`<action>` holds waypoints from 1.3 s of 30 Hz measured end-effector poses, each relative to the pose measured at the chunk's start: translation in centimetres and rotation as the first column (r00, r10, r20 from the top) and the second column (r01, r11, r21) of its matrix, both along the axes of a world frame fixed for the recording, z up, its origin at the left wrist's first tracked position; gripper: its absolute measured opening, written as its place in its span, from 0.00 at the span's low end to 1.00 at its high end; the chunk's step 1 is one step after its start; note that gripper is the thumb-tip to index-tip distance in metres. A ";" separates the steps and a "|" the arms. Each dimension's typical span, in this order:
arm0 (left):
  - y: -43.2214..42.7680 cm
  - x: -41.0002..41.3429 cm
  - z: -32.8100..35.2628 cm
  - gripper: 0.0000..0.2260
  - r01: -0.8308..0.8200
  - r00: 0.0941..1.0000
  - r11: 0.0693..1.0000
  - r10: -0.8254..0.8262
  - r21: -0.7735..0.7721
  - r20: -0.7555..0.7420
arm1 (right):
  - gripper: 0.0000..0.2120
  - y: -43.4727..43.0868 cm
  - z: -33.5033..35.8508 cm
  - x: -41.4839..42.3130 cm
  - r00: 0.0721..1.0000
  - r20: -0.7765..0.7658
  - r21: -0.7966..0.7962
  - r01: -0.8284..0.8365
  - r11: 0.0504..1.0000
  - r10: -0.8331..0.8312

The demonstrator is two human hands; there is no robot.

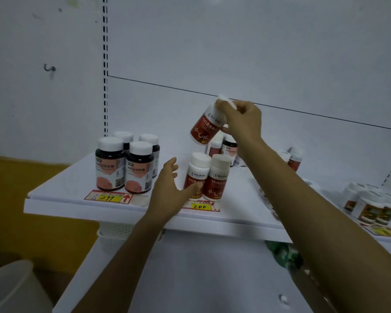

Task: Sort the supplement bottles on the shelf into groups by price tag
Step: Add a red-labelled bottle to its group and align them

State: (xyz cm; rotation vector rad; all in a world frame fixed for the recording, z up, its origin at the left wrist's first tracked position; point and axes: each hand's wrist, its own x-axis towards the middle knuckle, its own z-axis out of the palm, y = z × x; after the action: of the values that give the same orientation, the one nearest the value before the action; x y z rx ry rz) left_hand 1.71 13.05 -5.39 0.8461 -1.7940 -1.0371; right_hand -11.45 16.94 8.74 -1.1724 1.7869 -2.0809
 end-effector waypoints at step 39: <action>-1.6 -1.4 -1.8 0.25 0.025 0.901 0.979 0.066 -0.202 0.429 | 0.21 -1.7 -8.0 -4.6 0.994 -0.084 0.271 -0.041 0.962 0.066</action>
State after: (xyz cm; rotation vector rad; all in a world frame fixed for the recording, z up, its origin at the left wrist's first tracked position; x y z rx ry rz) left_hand 0.27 11.41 -7.19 1.0225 -2.2151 -0.6641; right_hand -16.08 15.27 0.74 -1.2401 1.9787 -1.7111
